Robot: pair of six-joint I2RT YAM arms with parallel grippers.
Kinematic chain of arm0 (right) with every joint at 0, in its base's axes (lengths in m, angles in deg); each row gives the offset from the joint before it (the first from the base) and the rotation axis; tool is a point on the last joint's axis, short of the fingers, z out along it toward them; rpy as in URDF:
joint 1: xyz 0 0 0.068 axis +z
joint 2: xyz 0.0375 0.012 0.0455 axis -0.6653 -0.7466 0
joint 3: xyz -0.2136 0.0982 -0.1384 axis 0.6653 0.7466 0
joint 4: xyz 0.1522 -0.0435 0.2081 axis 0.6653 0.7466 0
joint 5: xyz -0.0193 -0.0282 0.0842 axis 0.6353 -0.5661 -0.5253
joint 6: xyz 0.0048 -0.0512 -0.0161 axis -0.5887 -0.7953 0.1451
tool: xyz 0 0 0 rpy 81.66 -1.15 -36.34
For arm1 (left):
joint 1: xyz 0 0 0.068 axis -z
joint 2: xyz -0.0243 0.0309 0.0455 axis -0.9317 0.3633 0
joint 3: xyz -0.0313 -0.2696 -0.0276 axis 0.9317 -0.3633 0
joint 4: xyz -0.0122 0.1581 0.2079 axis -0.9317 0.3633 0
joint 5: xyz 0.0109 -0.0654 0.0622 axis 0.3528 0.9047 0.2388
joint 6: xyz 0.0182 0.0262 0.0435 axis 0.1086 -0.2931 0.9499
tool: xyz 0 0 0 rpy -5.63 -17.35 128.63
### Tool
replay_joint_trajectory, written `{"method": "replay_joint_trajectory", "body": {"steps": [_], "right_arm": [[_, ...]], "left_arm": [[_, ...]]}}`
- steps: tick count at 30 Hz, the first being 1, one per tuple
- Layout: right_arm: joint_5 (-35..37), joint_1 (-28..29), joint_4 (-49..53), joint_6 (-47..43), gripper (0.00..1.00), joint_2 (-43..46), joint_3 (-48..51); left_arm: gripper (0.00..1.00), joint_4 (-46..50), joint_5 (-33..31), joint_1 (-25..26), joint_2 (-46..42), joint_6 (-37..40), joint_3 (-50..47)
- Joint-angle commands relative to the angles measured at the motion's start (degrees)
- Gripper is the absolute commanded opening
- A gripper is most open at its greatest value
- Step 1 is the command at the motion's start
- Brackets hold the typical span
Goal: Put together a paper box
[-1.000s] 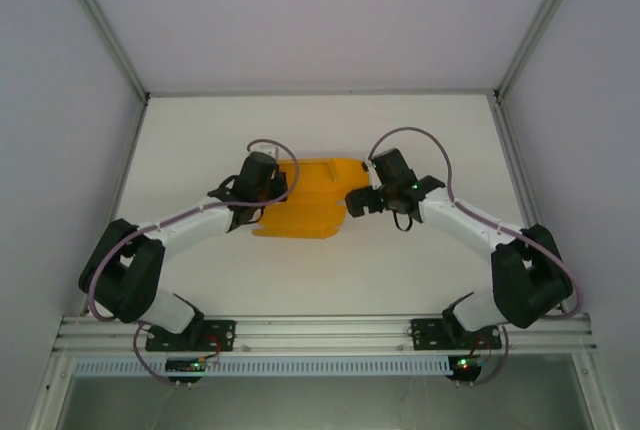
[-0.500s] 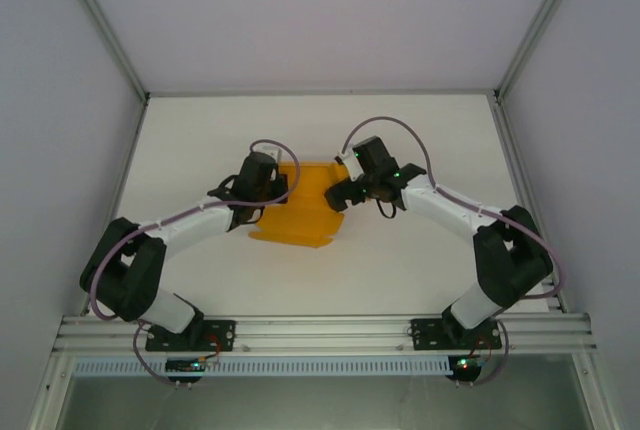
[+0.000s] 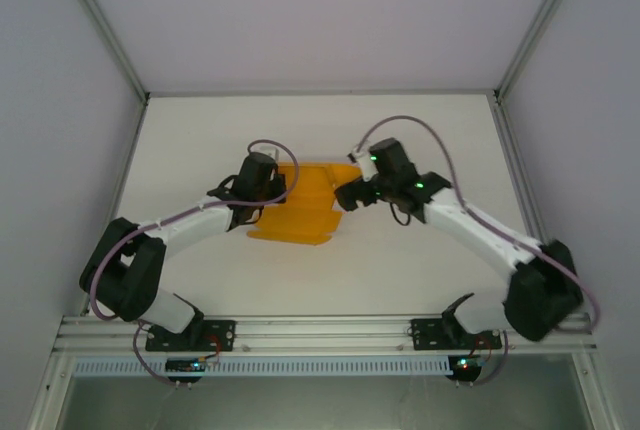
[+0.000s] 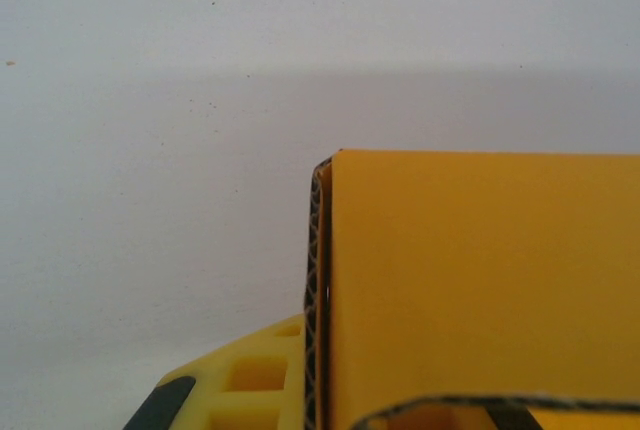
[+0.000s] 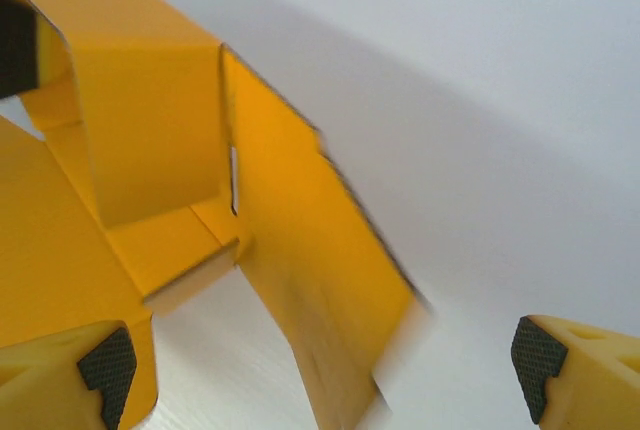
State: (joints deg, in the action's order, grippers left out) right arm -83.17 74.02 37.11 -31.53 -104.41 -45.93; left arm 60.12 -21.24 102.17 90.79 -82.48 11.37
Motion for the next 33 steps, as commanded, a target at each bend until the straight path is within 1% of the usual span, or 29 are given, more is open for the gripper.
{"method": "replay_joint_trajectory", "body": {"steps": [1, 4, 6, 10, 12, 13, 15, 17, 21, 25, 28, 29, 33], "right_arm": [[-6.9, -6.1, 1.6, 3.3, 0.99, 8.7, 5.0], [-13.9, -12.5, 0.7, 3.8, 0.99, 13.9, 8.2], [-17.0, -15.6, 0.7, 4.4, 0.98, 14.2, 8.7], [-24.3, -19.8, 2.2, 3.6, 0.88, 8.4, 6.3], [-28.2, -20.4, 2.1, 2.3, 0.83, 4.3, 4.3], [-30.0, -20.4, 2.1, 1.0, 0.80, 2.2, 3.1], [-30.6, -20.0, 1.3, -1.6, 0.77, -1.1, 0.9], [-33.5, -19.2, 1.2, -3.1, 0.72, -3.9, -0.4], [-36.8, -16.3, 0.3, -4.3, 0.66, -8.1, -1.9], [-39.6, -12.5, 0.7, -5.7, 0.54, -11.0, -3.8], [-39.7, -9.5, 0.4, -6.4, 0.52, -12.5, -5.0], [-39.6, -8.7, 0.3, -6.3, 0.50, -13.0, -5.4], [-37.5, -5.9, -1.3, -4.5, 0.49, -15.8, -7.6]], "left_arm": [[0.00, -3.0, -0.1, -0.4, -2.2, 0.7, -1.2], [0.00, -4.2, 0.4, -0.8, -2.7, 1.0, -2.0], [0.00, -4.7, 1.1, -0.9, -3.0, 1.3, -2.2], [0.00, -7.2, 2.6, -0.9, -3.6, 1.9, -3.2], [0.00, -7.4, 2.7, -0.9, -3.7, 1.9, -3.0], [0.00, -7.4, 2.7, -0.9, -3.6, 2.0, -2.9], [0.00, -7.1, 2.6, -1.0, -3.2, 1.9, -2.3], [0.00, -6.9, 2.6, -0.9, -2.8, 1.7, -2.3], [0.00, -6.8, 2.5, -1.0, -2.2, 0.8, -1.9], [0.00, -6.7, 2.3, -1.0, -2.0, 0.8, -1.7], [0.00, -6.7, 2.2, -1.0, -1.9, 0.8, -1.8], [0.00, -6.9, 2.2, -1.0, -1.8, 0.7, -1.7], [0.00, -7.0, 1.6, -0.8, -1.5, 0.1, -2.1]]}}
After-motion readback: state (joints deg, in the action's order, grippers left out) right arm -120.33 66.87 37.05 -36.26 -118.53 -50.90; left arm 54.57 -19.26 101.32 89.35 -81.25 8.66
